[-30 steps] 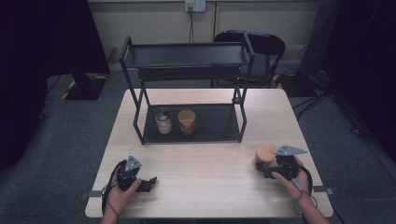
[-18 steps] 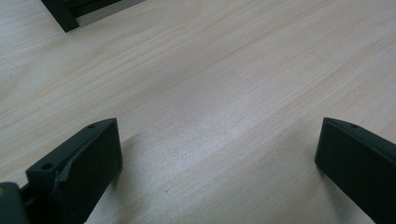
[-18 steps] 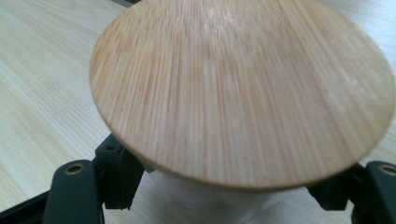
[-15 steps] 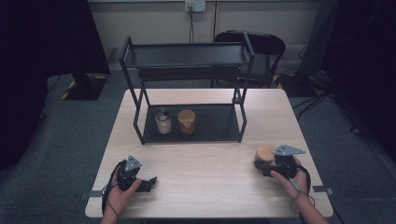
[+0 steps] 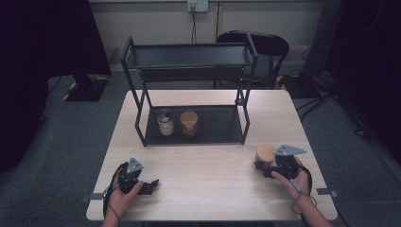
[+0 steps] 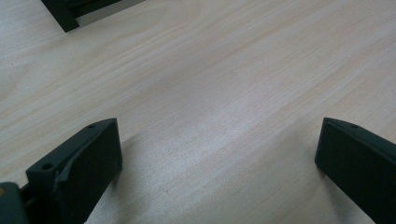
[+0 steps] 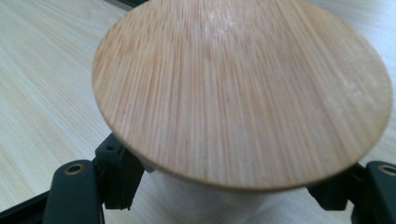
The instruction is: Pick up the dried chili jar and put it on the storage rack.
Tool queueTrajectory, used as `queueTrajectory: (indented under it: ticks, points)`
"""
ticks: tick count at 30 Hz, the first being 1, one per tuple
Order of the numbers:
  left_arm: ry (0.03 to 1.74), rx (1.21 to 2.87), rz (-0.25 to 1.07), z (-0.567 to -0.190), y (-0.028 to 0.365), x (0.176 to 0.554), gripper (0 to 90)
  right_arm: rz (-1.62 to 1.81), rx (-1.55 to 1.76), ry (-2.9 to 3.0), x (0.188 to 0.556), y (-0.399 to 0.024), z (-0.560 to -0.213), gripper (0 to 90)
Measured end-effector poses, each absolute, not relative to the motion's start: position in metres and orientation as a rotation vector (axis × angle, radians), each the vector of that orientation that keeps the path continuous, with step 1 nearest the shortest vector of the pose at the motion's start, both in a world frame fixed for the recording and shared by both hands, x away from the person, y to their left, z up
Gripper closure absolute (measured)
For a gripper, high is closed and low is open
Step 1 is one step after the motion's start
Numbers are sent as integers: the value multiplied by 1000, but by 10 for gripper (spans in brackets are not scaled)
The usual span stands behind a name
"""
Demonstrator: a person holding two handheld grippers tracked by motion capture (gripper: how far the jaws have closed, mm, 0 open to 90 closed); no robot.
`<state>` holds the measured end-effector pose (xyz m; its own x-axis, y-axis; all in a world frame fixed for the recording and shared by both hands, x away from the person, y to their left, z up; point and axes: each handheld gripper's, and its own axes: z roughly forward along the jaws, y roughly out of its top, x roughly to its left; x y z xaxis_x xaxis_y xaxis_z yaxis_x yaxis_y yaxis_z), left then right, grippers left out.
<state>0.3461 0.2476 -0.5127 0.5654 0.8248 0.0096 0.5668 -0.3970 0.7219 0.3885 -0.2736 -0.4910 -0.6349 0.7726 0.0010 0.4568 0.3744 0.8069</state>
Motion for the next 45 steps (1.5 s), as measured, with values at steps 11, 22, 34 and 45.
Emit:
queueTrajectory:
  ticks: [11,22,34,45]
  points:
    - [1108,2115,485,-513,248,346,1,1144,1037,2293,396,-258,-481,253]
    - [1106,2116,484,-513,248,346,1,1150,1013,2324,403,-239,-479,253]
    - [1105,2116,484,-513,248,346,1,1158,982,2350,412,-215,-476,253]
    - [1105,2116,484,-513,248,346,1,1177,974,2361,420,-201,-471,253]
